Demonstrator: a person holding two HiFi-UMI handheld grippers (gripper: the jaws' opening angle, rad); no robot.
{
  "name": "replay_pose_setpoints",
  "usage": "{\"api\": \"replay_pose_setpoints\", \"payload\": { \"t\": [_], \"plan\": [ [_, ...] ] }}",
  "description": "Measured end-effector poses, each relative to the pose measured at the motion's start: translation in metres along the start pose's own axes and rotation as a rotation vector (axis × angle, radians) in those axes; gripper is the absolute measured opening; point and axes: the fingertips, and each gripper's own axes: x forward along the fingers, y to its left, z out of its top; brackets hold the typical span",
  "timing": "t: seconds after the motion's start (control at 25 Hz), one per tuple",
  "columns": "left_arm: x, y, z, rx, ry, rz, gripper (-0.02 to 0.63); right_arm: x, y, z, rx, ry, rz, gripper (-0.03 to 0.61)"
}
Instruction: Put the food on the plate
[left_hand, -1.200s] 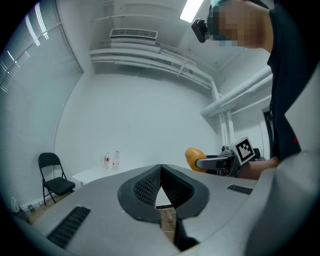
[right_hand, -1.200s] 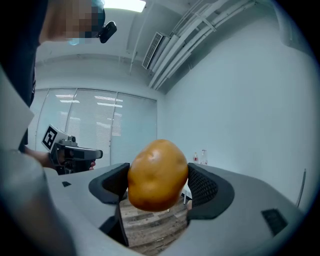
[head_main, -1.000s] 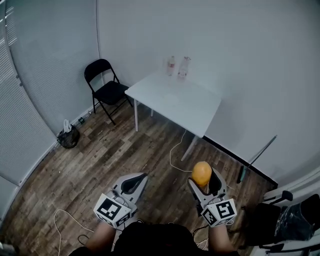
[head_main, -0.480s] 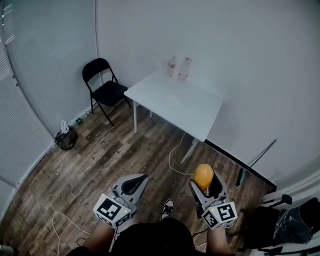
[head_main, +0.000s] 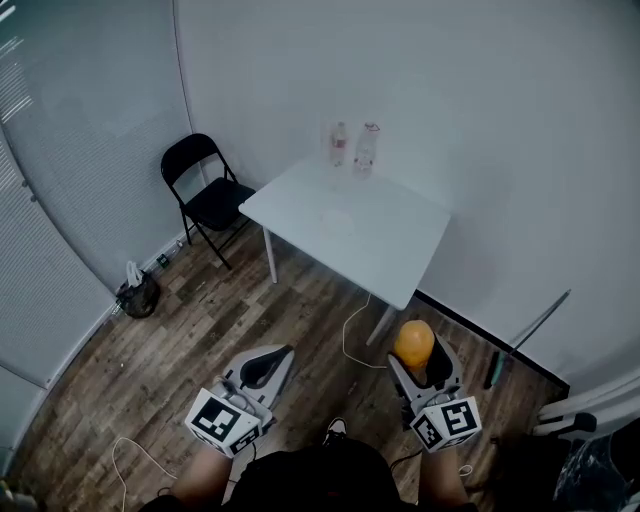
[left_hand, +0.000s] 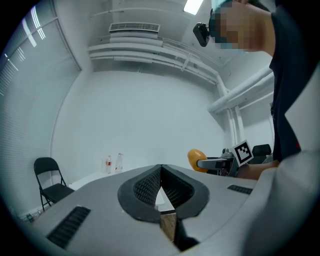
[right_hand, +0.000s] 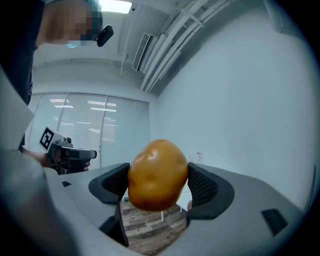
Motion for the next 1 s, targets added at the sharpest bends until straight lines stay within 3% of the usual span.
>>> {"api": "replay_pose_setpoints", "payload": {
  "t": [0.28,0.6,1.0],
  "plan": [
    [0.071,-0.003,-0.002,-0.006,0.024,0.051,0.02,0.026,-0.074,0.0,0.015,0.001,0.042,0.38],
    [0.121,0.008,-0.008,-0.003,0.065,0.066,0.02,0.049,-0.126,-0.02,0.055,0.018,0.041,0.38],
    [0.194,0.076,-0.019,-0.016,0.076,0.016,0.02,0.111,-0.174,-0.038,0.047,0.057,-0.026,0.38]
  ]
}}
